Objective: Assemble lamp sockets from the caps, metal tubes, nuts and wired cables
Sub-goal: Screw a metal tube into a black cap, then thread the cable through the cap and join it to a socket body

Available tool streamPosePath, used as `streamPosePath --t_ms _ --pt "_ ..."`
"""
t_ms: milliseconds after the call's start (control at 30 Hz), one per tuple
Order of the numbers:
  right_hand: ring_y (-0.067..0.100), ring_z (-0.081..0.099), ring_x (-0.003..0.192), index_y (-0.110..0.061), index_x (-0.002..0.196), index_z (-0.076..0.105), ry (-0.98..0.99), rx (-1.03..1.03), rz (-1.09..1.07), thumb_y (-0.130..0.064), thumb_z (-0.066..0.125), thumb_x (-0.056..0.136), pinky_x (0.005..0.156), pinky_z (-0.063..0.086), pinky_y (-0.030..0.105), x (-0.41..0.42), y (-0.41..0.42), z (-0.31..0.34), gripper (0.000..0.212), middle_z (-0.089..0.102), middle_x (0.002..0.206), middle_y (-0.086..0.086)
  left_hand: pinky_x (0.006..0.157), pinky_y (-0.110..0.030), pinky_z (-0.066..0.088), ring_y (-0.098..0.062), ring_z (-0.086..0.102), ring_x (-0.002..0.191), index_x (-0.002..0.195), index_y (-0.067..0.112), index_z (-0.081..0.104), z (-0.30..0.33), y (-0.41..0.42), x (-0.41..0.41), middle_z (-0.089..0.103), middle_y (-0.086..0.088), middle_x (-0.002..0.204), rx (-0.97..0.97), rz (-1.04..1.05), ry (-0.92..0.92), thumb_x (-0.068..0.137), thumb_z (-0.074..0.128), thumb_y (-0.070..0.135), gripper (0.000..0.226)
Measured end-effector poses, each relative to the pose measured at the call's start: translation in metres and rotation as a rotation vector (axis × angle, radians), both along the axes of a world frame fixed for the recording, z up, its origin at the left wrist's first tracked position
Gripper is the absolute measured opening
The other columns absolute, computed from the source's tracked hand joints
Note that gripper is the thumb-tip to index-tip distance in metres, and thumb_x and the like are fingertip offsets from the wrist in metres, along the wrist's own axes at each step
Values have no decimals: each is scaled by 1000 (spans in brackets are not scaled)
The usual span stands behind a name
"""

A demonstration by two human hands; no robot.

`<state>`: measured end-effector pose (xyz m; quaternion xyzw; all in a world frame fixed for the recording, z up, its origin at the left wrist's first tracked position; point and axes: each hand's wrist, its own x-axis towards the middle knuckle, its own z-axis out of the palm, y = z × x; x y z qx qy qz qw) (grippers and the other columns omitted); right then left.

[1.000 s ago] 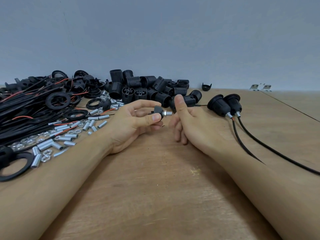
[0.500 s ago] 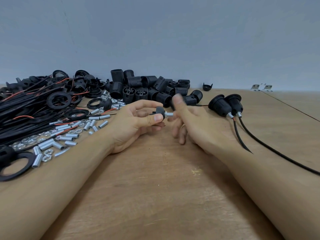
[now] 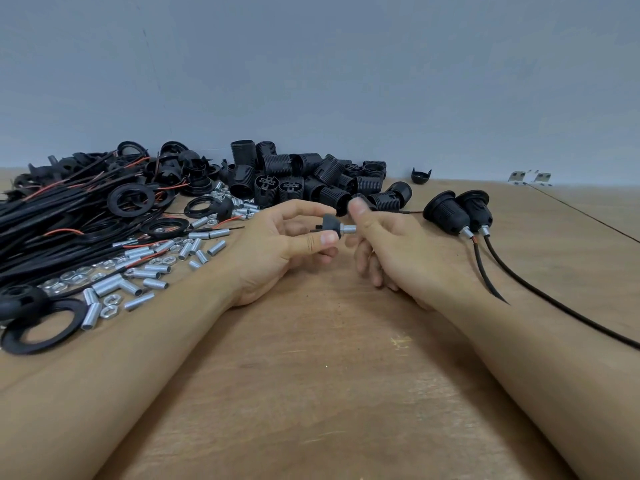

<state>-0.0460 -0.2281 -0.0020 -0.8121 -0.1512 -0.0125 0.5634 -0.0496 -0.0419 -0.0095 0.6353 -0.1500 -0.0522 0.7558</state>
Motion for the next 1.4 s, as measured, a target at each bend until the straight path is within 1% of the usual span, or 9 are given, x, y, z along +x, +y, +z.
streamPosePath --t_ms 133,233,367,467,533,600,700,833,1400 --pt "16 56 48 -12 85 59 -34 -70 69 -37 57 98 37 35 21 -2 0 -3 28 61 59 0 77 -33 57 -25 70 80 108 11 68 -1 1 -3 74 -13 98 65 43 -40 66 80 16 44" --pt "20 47 47 -15 74 54 15 10 95 -31 52 101 37 32 18 -3 0 -1 32 49 52 1 89 -36 56 -28 70 92 108 19 67 1 -1 -7 73 -8 105 316 188 -278 69 83 17 42" --pt "18 39 42 -16 68 52 29 97 147 -32 52 101 38 28 21 -4 1 -1 37 42 50 2 88 -27 55 -13 68 99 109 28 66 7 3 -13 71 1 109 450 200 -403 77 84 14 40" --pt "18 40 42 -14 72 56 56 76 74 -38 51 101 36 28 21 -4 5 -3 37 47 51 2 89 -27 50 -7 60 104 118 27 64 14 24 -9 67 11 113 891 373 -462 83 77 38 39" --pt "17 41 41 -12 75 56 68 98 41 -39 50 101 35 28 21 -2 5 -4 37 49 52 2 95 -40 44 -23 53 116 123 24 62 19 48 -1 63 1 122 1364 683 -420 93 63 41 35" --pt "16 42 41 -12 75 56 68 89 34 -39 51 100 36 29 22 -2 4 -4 37 51 52 3 100 -49 38 -38 43 125 129 16 57 24 76 6 54 -15 133 1634 960 -203 92 61 29 39" --pt "15 43 42 -13 75 57 76 61 39 -39 51 100 36 30 23 -2 3 -5 37 52 53 2 108 -59 26 -45 29 135 132 4 49 29 118 8 38 -29 143 1567 1176 131 85 64 18 52" --pt "14 45 43 -14 74 58 88 39 56 -40 51 100 35 31 23 -2 3 -4 37 54 53 2 111 -62 21 -45 27 139 139 2 41 20 139 10 34 -27 149 1496 1178 331 90 61 16 55" --pt "13 46 46 -11 79 59 90 5 67 -39 50 101 37 31 24 -3 3 -3 37 56 55 2 99 -53 40 -51 49 118 118 -8 56 16 142 13 54 -34 125 1386 1275 307 85 65 10 40"
